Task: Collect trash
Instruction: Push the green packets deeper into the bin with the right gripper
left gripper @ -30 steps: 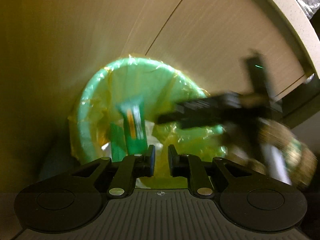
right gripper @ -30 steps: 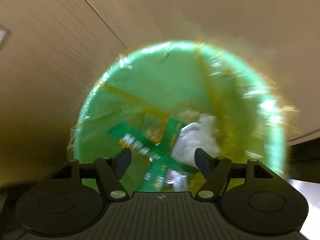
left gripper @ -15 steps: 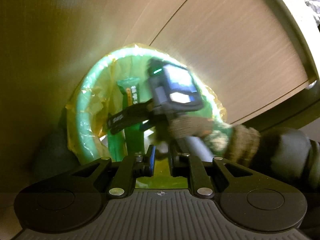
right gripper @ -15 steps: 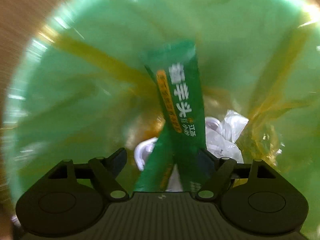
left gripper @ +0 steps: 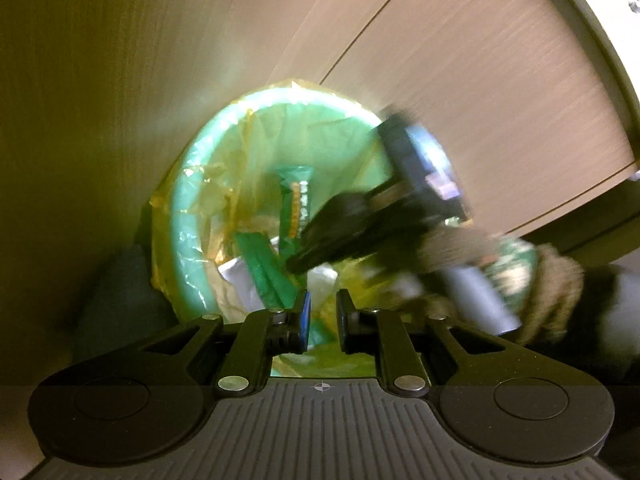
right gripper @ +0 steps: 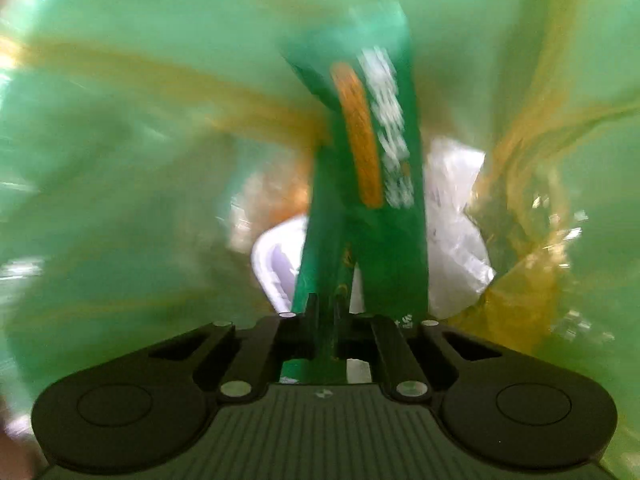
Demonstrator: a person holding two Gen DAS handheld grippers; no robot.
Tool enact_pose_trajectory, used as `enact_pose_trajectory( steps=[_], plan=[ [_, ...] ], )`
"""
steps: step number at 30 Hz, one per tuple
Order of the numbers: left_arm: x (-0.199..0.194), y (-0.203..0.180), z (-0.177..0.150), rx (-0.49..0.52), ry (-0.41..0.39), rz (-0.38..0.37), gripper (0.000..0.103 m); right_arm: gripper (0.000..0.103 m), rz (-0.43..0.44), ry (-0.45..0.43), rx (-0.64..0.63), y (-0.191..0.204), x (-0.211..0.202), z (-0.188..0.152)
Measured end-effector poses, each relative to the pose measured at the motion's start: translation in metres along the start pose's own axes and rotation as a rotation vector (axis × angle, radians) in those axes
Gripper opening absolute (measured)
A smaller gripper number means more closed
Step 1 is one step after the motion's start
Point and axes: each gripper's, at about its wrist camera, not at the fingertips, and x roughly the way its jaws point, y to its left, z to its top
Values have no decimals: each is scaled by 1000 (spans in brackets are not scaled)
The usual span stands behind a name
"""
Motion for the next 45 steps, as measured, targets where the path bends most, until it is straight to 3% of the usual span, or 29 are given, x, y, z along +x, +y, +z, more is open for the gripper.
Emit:
enact_pose_trajectory(
  steps=[5,11,14,15,16,18,23,26,27,29,30,31,34,38,42,45],
  plan=[
    [-5,3,0,-14,-20,0,16,0,147,16,40,-12,-64,-6],
    [-10,8,-2,-31,-21,-9,16,0,231,98,96,-27,-77,-12],
    [-9,7,-2,-30,-11,-11,16,6,61,-11,-53,-11,-63,-16],
    [-8,7,-1,-27,-7,-12,16,20,-11,-46,-127,-2,-57,-15],
    [-6,7,-1,-23,-1,-13,16,47,-86,-76,-208,8,-48,-13],
    [0,6,0,-17,8,-14,16,81,-160,-92,-297,20,-27,-8],
    [3,11,5,-28,9,-11,16,83,-214,105,-258,19,62,12],
    [5,15,6,-41,14,-3,16,84,-400,139,-271,6,104,21],
    [5,17,6,-44,17,-1,16,86,-424,149,-254,0,112,24],
    [7,17,6,-48,23,3,16,77,-362,173,-187,-11,111,27],
    [6,17,5,-49,24,4,16,45,-319,181,-178,-12,105,26],
    [6,17,5,-50,24,4,16,24,-276,190,-188,-11,94,24],
    [6,15,5,-48,20,1,16,18,-161,141,-174,-10,41,21],
    [3,15,3,-45,10,-6,16,17,26,80,-117,-16,-40,18],
    [-4,21,4,-66,-3,-12,16,17,280,204,106,-48,-74,16],
    [-7,23,4,-78,-11,-15,16,17,365,306,208,-69,-71,12]
  ],
)
